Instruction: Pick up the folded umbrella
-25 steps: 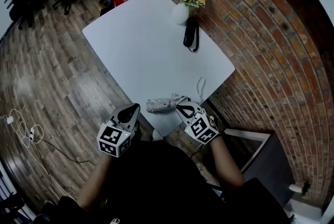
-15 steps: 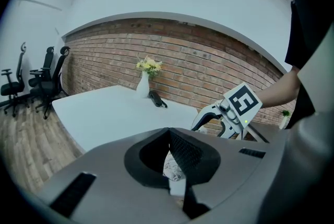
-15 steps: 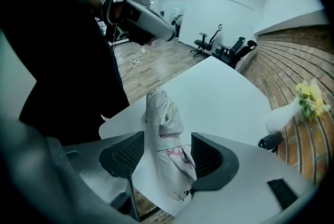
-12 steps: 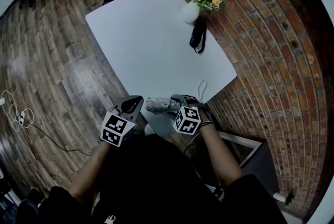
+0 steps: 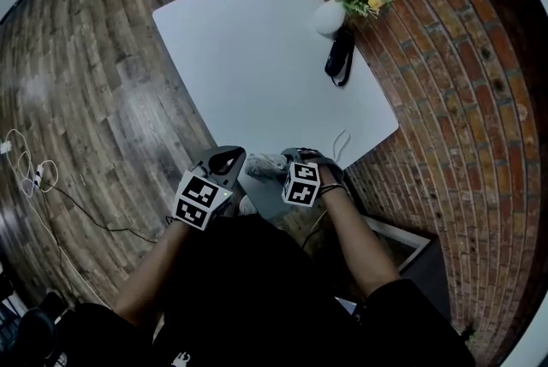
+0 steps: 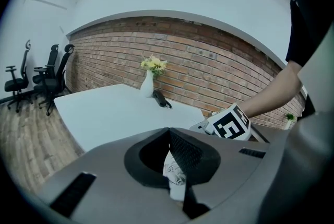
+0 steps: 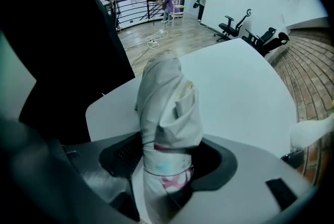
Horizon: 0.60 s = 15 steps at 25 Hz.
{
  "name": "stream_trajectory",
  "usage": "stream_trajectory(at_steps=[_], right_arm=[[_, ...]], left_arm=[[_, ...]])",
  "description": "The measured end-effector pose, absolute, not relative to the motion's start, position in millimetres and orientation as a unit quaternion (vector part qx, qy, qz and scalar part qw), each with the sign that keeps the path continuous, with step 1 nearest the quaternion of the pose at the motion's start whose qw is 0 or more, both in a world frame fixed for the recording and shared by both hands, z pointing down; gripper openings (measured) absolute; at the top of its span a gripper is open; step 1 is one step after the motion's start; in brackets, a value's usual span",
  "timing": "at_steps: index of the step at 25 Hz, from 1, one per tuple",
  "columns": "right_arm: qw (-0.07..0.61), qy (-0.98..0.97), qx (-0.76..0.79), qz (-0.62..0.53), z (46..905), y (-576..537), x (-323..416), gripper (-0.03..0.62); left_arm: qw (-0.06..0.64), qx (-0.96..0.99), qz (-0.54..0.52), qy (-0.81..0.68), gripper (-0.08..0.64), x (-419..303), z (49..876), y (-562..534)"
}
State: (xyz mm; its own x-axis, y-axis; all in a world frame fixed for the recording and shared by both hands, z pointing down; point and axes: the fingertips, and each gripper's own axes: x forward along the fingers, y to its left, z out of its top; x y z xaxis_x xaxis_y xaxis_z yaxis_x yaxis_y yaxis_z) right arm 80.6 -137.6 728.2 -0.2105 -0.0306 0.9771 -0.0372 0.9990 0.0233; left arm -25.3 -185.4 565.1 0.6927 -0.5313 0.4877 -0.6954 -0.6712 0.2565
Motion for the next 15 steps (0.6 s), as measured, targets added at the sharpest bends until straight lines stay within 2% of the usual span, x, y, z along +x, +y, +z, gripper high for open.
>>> stream_trajectory(at_steps=[7, 15], right_arm=[[0.621, -0.784, -0.004, 0.007, 727, -139, 79, 0.241], [0.574, -0.816, 0.058, 0.034, 701, -147, 72, 0.233]], left_arm=[[0.220, 0.893, 0.197, -0.340, 0.014, -21, 570, -190], [0.213, 0.896, 0.195, -0.337, 0.014, -24, 564, -192]])
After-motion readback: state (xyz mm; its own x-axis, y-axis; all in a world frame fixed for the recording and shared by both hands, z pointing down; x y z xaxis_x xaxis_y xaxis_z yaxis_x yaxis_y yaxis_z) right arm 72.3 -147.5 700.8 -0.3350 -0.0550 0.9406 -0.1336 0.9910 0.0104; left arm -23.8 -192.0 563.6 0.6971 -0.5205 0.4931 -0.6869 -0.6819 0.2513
